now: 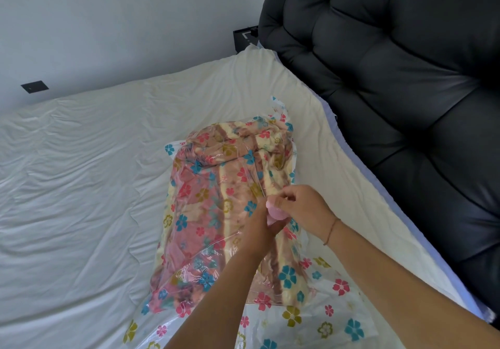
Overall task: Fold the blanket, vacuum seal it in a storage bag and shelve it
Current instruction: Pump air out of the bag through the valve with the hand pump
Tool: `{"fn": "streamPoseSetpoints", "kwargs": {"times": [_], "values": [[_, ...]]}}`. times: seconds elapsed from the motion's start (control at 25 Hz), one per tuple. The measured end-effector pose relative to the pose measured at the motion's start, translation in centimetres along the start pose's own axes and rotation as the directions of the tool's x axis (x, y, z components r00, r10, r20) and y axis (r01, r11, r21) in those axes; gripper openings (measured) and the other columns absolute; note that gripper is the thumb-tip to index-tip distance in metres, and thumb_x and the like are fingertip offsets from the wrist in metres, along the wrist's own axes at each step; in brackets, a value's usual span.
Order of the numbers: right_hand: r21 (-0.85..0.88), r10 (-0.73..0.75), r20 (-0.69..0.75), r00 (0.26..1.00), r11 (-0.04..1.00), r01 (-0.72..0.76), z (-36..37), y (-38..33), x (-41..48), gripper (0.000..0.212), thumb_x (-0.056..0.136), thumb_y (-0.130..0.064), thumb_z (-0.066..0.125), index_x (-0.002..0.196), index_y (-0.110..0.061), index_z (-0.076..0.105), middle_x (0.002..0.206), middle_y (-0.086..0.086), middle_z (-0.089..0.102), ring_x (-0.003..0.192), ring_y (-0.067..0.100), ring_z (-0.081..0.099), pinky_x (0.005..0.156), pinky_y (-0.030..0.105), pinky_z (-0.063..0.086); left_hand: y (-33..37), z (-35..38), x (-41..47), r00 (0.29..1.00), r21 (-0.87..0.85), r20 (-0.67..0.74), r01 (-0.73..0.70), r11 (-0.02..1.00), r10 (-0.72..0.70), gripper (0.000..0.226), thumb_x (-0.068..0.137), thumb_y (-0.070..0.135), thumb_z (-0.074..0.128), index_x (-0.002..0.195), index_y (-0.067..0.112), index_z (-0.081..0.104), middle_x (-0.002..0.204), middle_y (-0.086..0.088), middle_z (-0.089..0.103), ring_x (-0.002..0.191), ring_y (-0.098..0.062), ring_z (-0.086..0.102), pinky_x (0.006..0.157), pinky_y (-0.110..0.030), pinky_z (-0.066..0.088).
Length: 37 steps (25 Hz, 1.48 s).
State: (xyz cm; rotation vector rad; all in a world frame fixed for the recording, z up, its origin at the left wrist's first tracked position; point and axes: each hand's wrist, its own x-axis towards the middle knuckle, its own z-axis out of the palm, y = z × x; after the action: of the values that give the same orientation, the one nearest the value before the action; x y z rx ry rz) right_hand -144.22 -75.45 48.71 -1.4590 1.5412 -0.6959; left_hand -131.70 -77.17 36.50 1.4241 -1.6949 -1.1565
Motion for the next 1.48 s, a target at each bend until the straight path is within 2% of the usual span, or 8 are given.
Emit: {"fn": "streamPoseSetpoints", "kwargs": {"times": [0.2, 0.4, 0.64, 0.8, 0.88, 1.08, 1.32, 1.48], "values": [[0.151, -0.292, -0.171, 0.941, 0.936, 0.318, -4.6, -6.2, -0.3, 0.022, 0.081, -0.046, 0.068, 0.075, -0.026, 0.077, 0.074, 0.018, 0.068, 0.076, 0.035, 0.063, 0.077, 0.040, 0.052, 0.2, -1.0, 0.8, 0.999, -0.010, -0.014, 0.035, 0.999, -0.035, 0.039, 0.078, 0.038, 0.069, 0.106, 0.052, 0.045, 0.105, 0.019, 0.061, 0.101, -0.010, 0.057, 0.086, -0.027, 0.044], [-0.041, 0.005, -0.049, 0.999, 0.999, -0.007, 0.7, 0.4, 0.0, 0.020, 0.082, -0.042, 0.070, 0.073, -0.025, 0.070, 0.076, 0.004, 0.067, 0.080, 0.028, 0.064, 0.075, 0.040, 0.054, -0.5, 0.2, 0.4, 1.000, 0.033, 0.014, -0.005, 0.999, 0.004, 0.035, 0.083, 0.030, 0.072, 0.115, 0.024, 0.060, 0.095, 0.022, 0.061, 0.088, 0.014, 0.056, 0.073, -0.017, 0.043], [0.135, -0.285, -0.191, 0.939, 0.940, 0.313, -3.7, -5.7, -1.3, 0.023, 0.081, -0.043, 0.070, 0.075, -0.022, 0.077, 0.061, 0.008, 0.064, 0.055, 0.018, 0.051, 0.059, 0.027, 0.045, 0.0, -0.8, 0.7, 0.999, -0.018, -0.005, 0.041, 0.999, -0.041, 0.043, 0.074, 0.042, 0.068, 0.111, 0.049, 0.047, 0.112, 0.014, 0.063, 0.103, -0.008, 0.058, 0.087, -0.024, 0.046], [0.102, -0.072, -0.068, 0.995, 0.992, 0.079, -0.9, -1.1, -0.7, 0.030, 0.073, -0.052, 0.072, 0.071, -0.022, 0.074, 0.074, 0.016, 0.068, 0.072, 0.034, 0.059, 0.073, 0.043, 0.052, 0.3, -0.3, 0.2, 1.000, 0.032, -0.005, 0.001, 0.999, -0.001, 0.036, 0.081, 0.025, 0.073, 0.110, 0.036, 0.054, 0.095, 0.026, 0.059, 0.086, 0.015, 0.055, 0.069, -0.005, 0.040], [0.037, -0.015, -0.014, 1.000, 0.999, 0.015, 0.1, -0.1, -0.4, 0.021, 0.078, -0.041, 0.073, 0.068, -0.022, 0.072, 0.071, 0.005, 0.067, 0.072, 0.022, 0.059, 0.071, 0.037, 0.050, 0.0, 0.0, 0.0, 1.000, 0.034, -0.014, -0.004, 0.999, 0.005, 0.030, 0.082, 0.026, 0.072, 0.110, 0.028, 0.059, 0.091, 0.026, 0.059, 0.083, 0.018, 0.054, 0.066, -0.006, 0.039], [0.225, -0.254, -0.171, 0.952, 0.931, 0.289, -4.8, -5.6, -0.7, 0.022, 0.081, -0.043, 0.070, 0.074, -0.024, 0.078, 0.074, 0.015, 0.070, 0.073, 0.036, 0.060, 0.073, 0.036, 0.052, 0.8, -0.9, 0.6, 0.999, 0.009, -0.013, 0.034, 0.999, -0.034, 0.040, 0.083, 0.024, 0.072, 0.113, 0.036, 0.048, 0.100, 0.022, 0.057, 0.091, 0.004, 0.053, 0.075, -0.009, 0.038], [0.026, 0.007, 0.010, 1.000, 1.000, -0.008, 0.7, 1.3, -0.2, 0.021, 0.079, -0.043, 0.073, 0.066, -0.026, 0.072, 0.074, 0.005, 0.068, 0.080, 0.024, 0.063, 0.078, 0.040, 0.054, -0.1, 0.2, -0.1, 1.000, 0.047, 0.002, -0.009, 0.999, 0.009, 0.032, 0.083, 0.029, 0.071, 0.112, 0.025, 0.059, 0.095, 0.022, 0.062, 0.086, 0.013, 0.056, 0.070, -0.011, 0.043], [0.143, -0.211, -0.141, 0.967, 0.962, 0.231, -3.6, -4.5, -0.5, 0.022, 0.082, -0.044, 0.070, 0.073, -0.025, 0.077, 0.072, 0.013, 0.070, 0.072, 0.036, 0.060, 0.072, 0.039, 0.051, 0.6, -0.9, 0.3, 0.999, 0.006, -0.027, 0.022, 1.000, -0.022, 0.040, 0.082, 0.023, 0.072, 0.110, 0.040, 0.049, 0.098, 0.025, 0.058, 0.090, 0.007, 0.055, 0.074, -0.009, 0.040]]}}
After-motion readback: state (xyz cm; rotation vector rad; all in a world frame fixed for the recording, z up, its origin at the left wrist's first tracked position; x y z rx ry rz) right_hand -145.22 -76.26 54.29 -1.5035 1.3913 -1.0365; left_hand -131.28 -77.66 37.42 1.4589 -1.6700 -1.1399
